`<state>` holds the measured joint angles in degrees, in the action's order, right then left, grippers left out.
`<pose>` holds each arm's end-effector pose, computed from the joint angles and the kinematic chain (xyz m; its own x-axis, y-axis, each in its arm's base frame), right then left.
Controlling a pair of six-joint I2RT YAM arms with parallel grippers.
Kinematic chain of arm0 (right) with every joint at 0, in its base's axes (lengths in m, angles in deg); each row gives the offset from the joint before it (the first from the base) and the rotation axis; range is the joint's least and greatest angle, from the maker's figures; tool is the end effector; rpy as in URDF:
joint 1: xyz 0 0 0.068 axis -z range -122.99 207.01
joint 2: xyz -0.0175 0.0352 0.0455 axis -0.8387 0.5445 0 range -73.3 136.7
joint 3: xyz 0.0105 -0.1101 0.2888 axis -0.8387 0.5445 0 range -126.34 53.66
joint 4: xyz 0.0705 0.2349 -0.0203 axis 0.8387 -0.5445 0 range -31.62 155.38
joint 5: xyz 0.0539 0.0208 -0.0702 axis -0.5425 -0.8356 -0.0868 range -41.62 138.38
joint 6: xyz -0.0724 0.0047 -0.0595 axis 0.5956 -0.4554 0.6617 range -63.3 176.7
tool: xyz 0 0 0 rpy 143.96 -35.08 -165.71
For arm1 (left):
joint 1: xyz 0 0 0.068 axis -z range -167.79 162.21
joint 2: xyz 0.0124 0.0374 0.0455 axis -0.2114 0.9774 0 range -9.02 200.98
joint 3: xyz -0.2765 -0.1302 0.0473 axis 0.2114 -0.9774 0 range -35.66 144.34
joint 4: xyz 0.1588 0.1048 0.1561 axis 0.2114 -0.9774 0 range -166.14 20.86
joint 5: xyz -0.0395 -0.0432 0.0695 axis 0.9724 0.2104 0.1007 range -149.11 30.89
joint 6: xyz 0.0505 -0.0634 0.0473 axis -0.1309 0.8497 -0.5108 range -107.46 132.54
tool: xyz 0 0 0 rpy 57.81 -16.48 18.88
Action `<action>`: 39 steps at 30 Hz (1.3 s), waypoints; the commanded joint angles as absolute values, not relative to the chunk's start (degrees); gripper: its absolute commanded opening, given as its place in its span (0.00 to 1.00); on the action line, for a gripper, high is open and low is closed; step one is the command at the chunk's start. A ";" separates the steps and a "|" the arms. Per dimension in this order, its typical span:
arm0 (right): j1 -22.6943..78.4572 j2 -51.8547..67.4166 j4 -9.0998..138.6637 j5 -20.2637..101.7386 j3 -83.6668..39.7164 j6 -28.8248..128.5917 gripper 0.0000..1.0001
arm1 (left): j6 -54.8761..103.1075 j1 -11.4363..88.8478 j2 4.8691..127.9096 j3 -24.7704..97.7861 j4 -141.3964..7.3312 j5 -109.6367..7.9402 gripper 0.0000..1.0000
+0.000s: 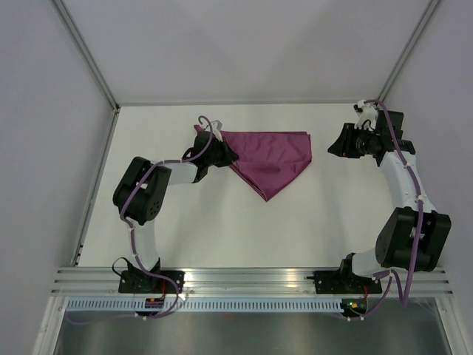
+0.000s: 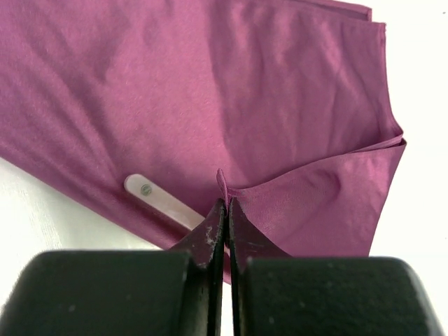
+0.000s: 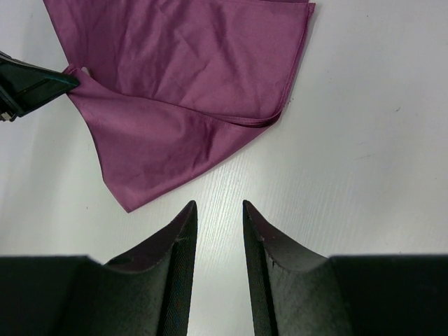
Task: Fold the napkin, place the utensils inside, and roll it up
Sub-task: Fold the napkin at the center of the board.
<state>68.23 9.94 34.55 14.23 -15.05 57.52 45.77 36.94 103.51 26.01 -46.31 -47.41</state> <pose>0.3251 -0.0161 0.3112 -0.6946 0.1257 -0.7083 -0.2359 0.8904 0.3893 0.4150 -0.2100 0.1789 -0.6706 -0.2818 -0.6862 0.2448 0.7891 -0.5634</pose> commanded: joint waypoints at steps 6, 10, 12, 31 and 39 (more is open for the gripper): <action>67.38 10.46 34.97 14.98 -14.63 59.07 0.38 | 49.01 35.23 105.68 27.53 -45.14 -45.13 0.31; 67.29 10.46 34.88 15.07 -14.63 59.16 0.39 | 48.92 34.36 102.88 25.43 -43.22 -46.89 0.51; 67.20 10.37 34.88 14.98 -14.55 59.25 0.39 | 49.10 33.83 100.42 23.93 -42.33 -47.07 0.57; 66.15 10.28 34.97 14.81 -14.54 58.90 0.38 | 52.26 21.79 106.02 37.00 -57.79 -55.42 0.61; 65.53 10.55 35.05 14.72 -14.54 58.98 0.39 | 53.49 20.82 115.42 45.28 -61.05 -54.36 0.61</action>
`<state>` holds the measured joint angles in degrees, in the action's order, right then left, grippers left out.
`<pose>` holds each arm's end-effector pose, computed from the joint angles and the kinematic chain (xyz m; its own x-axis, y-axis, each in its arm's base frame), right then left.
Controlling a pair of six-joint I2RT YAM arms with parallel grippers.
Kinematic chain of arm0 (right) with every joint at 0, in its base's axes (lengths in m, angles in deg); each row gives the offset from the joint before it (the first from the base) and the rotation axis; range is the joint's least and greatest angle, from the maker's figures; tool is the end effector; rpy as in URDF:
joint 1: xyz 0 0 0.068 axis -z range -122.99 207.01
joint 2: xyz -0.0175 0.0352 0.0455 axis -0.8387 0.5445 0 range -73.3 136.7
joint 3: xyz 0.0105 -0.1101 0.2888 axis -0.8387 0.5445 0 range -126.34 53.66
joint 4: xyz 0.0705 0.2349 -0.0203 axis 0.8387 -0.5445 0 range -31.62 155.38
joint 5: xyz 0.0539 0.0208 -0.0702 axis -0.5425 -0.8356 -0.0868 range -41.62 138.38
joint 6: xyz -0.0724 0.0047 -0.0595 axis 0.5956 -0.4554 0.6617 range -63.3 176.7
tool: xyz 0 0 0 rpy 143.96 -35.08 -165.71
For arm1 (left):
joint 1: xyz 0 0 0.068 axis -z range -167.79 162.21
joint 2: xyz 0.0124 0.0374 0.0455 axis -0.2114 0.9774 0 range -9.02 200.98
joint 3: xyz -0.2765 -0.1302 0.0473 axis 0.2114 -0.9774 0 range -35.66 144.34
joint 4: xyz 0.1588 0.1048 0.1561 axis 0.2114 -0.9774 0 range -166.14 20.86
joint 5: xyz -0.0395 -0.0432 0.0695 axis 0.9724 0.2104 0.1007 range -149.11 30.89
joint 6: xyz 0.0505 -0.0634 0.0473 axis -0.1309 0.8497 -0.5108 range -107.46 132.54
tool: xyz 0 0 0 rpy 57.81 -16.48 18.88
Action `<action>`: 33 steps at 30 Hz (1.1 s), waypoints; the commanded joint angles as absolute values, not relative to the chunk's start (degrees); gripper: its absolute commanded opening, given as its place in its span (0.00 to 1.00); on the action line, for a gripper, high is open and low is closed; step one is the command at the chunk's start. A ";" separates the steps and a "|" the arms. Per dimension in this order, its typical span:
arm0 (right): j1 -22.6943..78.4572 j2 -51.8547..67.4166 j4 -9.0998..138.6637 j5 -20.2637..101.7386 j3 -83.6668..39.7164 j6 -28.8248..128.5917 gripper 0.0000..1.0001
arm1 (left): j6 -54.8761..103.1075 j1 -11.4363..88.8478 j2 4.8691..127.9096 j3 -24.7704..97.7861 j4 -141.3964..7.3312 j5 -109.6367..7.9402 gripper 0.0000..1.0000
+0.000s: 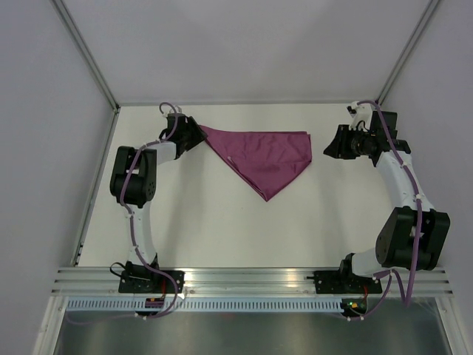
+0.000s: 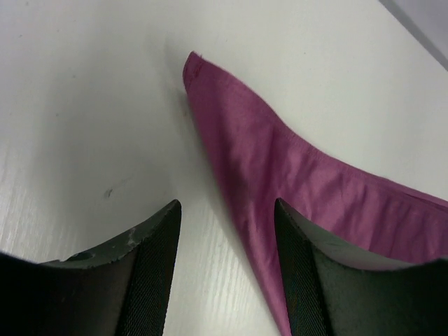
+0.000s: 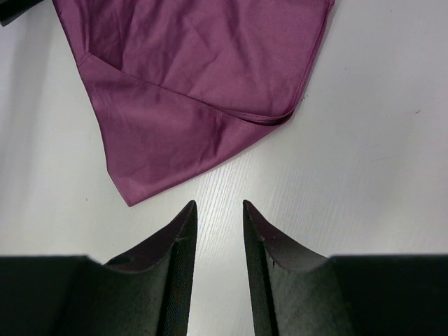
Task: Fold the napkin, place the utensils inside, and roll it up
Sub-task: Fold the napkin at the center of the board.
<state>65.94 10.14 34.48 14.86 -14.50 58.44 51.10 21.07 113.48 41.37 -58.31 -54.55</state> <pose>0.3253 -0.0038 0.3064 -0.7049 0.0851 -0.7042 -0.2699 0.8860 0.3772 0.5082 -0.0860 0.1569 -0.5752 -0.5391 -0.6152 -0.1794 0.8169 -0.5481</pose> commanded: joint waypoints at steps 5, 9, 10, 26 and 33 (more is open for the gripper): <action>65.36 10.55 34.97 14.72 -14.46 59.07 0.39 | 53.84 20.82 118.33 50.55 -63.77 -54.89 0.58; 65.36 10.46 34.97 14.63 -14.46 59.07 0.38 | 54.02 20.82 120.00 52.75 -65.61 -56.20 0.49; 65.36 10.55 34.97 14.63 -14.46 59.16 0.39 | 53.85 20.82 120.62 53.37 -65.88 -56.56 0.48; 63.34 11.69 33.56 14.80 -14.98 60.74 0.38 | 54.81 17.22 111.32 43.89 -60.61 -57.09 0.02; 58.95 14.15 30.58 15.77 -16.39 63.99 0.38 | 56.48 15.81 101.65 30.18 -55.08 -60.32 0.02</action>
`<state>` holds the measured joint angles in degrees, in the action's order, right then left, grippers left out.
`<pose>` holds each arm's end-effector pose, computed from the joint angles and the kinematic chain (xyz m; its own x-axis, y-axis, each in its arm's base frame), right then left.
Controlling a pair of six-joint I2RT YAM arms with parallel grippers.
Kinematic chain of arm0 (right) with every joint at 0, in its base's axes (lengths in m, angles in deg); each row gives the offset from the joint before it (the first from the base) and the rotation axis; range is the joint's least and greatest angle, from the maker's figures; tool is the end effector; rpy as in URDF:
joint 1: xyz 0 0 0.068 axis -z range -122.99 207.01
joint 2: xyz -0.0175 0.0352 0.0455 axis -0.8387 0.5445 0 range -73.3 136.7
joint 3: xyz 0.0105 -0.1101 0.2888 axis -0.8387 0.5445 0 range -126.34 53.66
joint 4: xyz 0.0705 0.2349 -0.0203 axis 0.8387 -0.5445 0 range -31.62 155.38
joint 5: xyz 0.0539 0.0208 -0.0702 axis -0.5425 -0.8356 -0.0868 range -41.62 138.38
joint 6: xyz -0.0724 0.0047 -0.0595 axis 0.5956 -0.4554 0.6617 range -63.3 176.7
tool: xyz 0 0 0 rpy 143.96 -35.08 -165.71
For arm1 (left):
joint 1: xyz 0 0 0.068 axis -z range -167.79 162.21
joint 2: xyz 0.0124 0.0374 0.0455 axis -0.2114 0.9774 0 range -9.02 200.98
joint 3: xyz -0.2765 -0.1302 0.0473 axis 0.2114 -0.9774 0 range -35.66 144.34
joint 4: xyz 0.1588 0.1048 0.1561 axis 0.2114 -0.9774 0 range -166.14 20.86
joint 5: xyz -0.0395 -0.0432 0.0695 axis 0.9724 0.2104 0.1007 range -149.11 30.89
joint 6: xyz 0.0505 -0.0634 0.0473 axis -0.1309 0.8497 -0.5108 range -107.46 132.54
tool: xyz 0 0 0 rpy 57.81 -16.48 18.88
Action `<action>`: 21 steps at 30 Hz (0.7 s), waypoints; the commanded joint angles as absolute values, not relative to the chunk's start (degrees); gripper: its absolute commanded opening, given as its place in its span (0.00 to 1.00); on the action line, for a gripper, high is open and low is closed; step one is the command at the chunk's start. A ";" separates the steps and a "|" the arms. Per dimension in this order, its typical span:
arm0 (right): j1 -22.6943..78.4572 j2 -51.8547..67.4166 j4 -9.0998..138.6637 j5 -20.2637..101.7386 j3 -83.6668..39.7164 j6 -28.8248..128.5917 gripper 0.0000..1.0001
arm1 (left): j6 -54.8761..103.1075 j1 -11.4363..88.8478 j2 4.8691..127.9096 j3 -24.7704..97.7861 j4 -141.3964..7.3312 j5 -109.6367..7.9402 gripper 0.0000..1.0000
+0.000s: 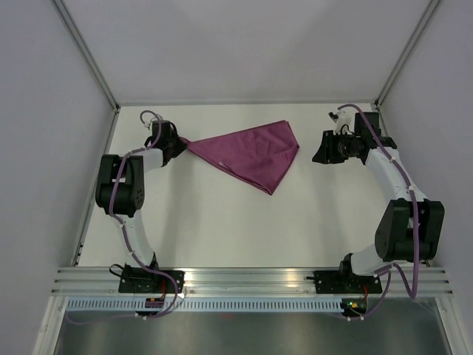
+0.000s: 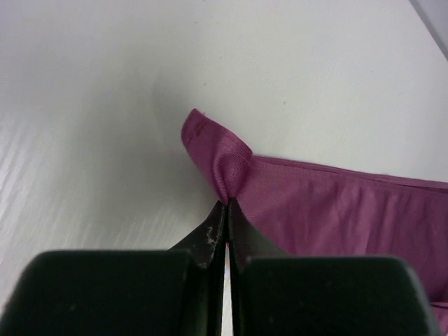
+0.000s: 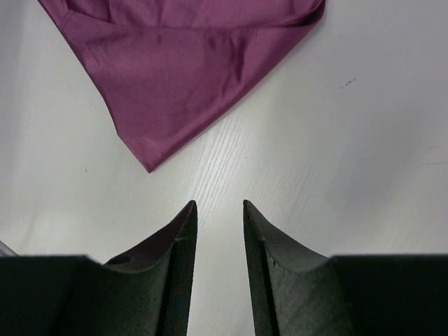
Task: Fold the napkin, place the utensils inside, and roll it up
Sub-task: Fold the napkin at the center of the board.
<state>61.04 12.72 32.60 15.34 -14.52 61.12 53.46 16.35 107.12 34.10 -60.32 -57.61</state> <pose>0.3294 0.0230 0.2894 -0.7467 -0.0122 -0.6651 -0.3447 0.8622 0.3712 0.4783 -0.0368 0.1634 -0.5203 -0.6188 -0.5886 -0.3280 0.7812 -0.5312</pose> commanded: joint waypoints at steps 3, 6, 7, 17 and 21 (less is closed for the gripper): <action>55.62 15.99 28.82 16.47 -17.35 66.18 0.38 | 57.18 15.81 96.64 24.40 -52.97 -61.83 0.02; 51.76 18.10 28.20 18.75 -17.88 67.86 0.38 | 57.80 15.81 92.68 19.73 -51.04 -61.92 0.02; 50.78 18.63 28.29 20.33 -18.06 67.95 0.38 | 57.80 15.81 91.98 18.93 -51.03 -61.92 0.02; 42.95 23.81 29.17 26.49 -18.94 67.95 0.37 | 46.93 17.82 87.05 15.39 -40.05 -47.98 0.02; 42.86 23.82 29.25 27.37 -18.94 67.95 0.37 | 37.43 23.00 87.84 21.54 -43.63 -40.14 0.02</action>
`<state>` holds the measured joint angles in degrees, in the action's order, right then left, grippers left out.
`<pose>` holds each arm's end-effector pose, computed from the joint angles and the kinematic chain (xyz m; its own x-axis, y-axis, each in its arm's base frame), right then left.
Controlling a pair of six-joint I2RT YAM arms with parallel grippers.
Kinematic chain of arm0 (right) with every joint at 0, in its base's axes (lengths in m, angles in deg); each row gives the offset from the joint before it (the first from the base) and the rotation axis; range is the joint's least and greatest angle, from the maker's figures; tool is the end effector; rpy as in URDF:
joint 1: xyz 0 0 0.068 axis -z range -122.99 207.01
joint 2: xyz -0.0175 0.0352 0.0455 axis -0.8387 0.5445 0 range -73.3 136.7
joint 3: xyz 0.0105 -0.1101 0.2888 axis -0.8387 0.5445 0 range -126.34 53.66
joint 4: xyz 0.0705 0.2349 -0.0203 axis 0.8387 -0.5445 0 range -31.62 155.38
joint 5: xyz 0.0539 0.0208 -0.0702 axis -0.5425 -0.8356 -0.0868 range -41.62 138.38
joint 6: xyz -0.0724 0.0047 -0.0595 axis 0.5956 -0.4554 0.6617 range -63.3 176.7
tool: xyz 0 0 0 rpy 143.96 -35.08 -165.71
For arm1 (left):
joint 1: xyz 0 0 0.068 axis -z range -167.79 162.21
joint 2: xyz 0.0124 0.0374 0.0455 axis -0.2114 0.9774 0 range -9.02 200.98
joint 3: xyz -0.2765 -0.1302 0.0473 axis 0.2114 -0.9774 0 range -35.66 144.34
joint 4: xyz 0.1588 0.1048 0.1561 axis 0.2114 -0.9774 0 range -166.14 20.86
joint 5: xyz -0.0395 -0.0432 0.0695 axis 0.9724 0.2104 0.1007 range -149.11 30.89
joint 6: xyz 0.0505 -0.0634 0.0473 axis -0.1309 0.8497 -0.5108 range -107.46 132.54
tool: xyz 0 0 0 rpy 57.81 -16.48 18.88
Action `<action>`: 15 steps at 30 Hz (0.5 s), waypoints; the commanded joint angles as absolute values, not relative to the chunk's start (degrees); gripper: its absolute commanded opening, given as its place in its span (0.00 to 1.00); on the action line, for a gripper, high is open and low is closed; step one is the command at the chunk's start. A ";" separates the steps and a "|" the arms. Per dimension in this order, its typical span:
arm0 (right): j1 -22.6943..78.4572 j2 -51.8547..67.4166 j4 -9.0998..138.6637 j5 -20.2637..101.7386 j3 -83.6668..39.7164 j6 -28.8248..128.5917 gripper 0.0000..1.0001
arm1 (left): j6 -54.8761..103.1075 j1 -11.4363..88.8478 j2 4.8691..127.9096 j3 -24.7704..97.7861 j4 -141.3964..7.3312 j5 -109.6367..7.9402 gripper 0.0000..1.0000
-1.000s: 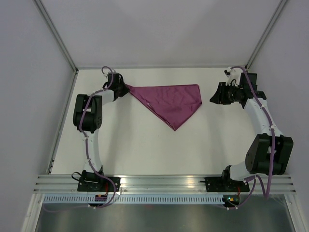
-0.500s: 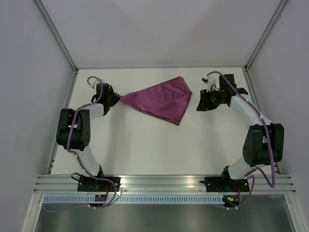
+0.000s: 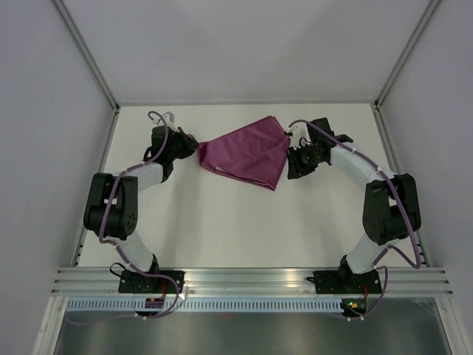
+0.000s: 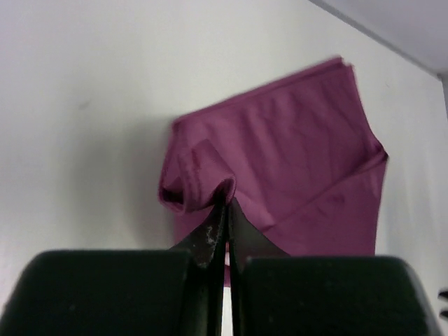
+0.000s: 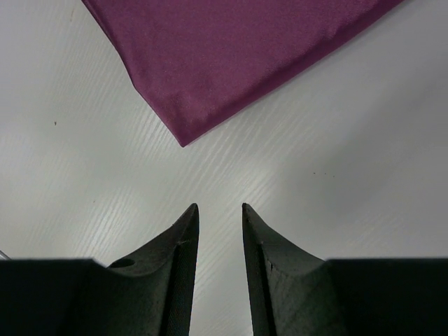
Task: Fold the napkin, place the utensils inside, and roll it up
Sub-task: Fold the napkin at the center of the board.
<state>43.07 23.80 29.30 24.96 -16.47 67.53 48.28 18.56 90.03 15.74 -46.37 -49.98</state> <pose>0.3383 0.1186 0.2274 -0.7753 -0.3701 -0.5117 -0.5514 0.7918 0.2628 0.4047 -0.0585 0.2165 -0.4868 -0.5260 -0.6974 -0.0394 0.8108 -0.5840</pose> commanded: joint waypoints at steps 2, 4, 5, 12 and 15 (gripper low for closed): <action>42.94 23.82 29.25 27.72 -18.94 67.95 0.37 | 30.77 27.38 89.15 26.27 -49.07 -37.42 0.02; 42.86 23.64 29.17 28.16 -18.76 67.95 0.37 | 26.53 30.47 90.73 28.84 -52.86 -36.96 0.02; 42.86 23.73 29.25 28.25 -18.76 67.95 0.37 | 22.60 33.18 91.52 31.20 -56.44 -35.92 0.02; 42.86 23.91 29.26 29.57 -18.59 67.95 0.37 | 9.82 43.93 97.24 37.11 -66.92 -33.88 0.02; 42.94 23.64 29.25 29.74 -18.50 67.95 0.37 | 7.18 46.92 99.87 38.43 -70.26 -34.76 0.02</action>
<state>43.07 23.84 29.35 28.00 -16.58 67.70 15.50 45.51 97.48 36.15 -63.44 -36.32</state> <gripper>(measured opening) 0.371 0.026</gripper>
